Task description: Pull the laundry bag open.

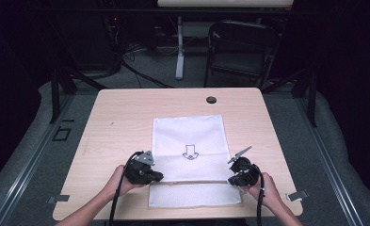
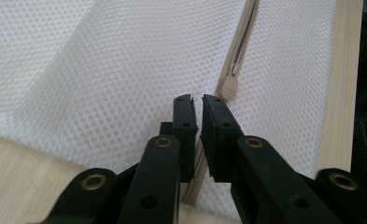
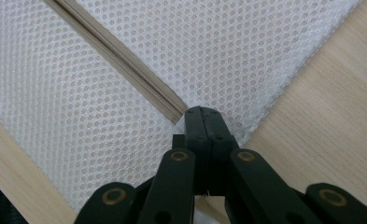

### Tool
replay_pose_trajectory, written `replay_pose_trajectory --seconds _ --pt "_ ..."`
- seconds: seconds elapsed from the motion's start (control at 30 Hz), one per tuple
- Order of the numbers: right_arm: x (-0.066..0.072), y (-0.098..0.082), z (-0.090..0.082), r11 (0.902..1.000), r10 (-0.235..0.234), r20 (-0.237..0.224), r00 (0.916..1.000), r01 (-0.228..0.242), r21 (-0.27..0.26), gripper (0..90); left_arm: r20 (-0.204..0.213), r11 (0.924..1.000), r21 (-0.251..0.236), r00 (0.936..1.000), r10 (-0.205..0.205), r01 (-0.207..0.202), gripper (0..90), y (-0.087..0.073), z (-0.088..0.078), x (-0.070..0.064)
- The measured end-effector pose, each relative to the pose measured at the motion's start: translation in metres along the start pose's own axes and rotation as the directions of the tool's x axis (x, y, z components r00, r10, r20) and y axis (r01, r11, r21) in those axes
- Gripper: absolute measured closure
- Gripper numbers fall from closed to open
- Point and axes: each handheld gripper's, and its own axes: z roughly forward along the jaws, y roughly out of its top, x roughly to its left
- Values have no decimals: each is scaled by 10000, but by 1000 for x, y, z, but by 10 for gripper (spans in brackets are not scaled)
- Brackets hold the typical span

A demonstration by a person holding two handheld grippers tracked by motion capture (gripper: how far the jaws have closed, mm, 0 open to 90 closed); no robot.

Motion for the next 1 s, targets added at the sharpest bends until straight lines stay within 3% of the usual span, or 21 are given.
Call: replay_pose_trajectory --seconds 0.1,0.17,0.23,0.33,0.4,0.47,0.67,0.73,1.0 --pt "0 0 0 10000 5 10 10000 -5 15 900 287 9999 118 9996 55 -58 675 7 8 -2" --pt "1 -1 2 9992 267 -92 9996 -270 -291 900 528 9998 185 9985 112 -122 635 11 14 -3" --pt "0 -1 1 9995 221 -89 9997 -223 -223 900 632 9979 492 9973 385 -416 616 15 22 -6" --pt "0 -1 1 9995 207 -117 9997 -210 -229 900 672 9931 836 9948 766 -821 641 20 35 -12" --pt "0 -1 1 9996 184 -106 9998 -186 -203 900 638 9895 1020 9933 960 -1022 771 22 40 -15" --pt "0 -1 1 9998 112 -69 9999 -113 -150 900 514 9883 1045 9930 1065 -1114 813 23 41 -16" --pt "-1 0 0 10000 0 -5 10000 0 -7 900 402 9868 1125 9928 1129 -1168 824 22 38 -16" --pt "0 -1 1 9998 143 -82 9999 -144 -151 900 446 9887 991 9931 1089 -1128 824 21 37 -16" --pt "1 -1 1 9999 11 -4 10000 -11 -100 900 600 9877 805 9897 1298 -1344 825 22 29 -17"
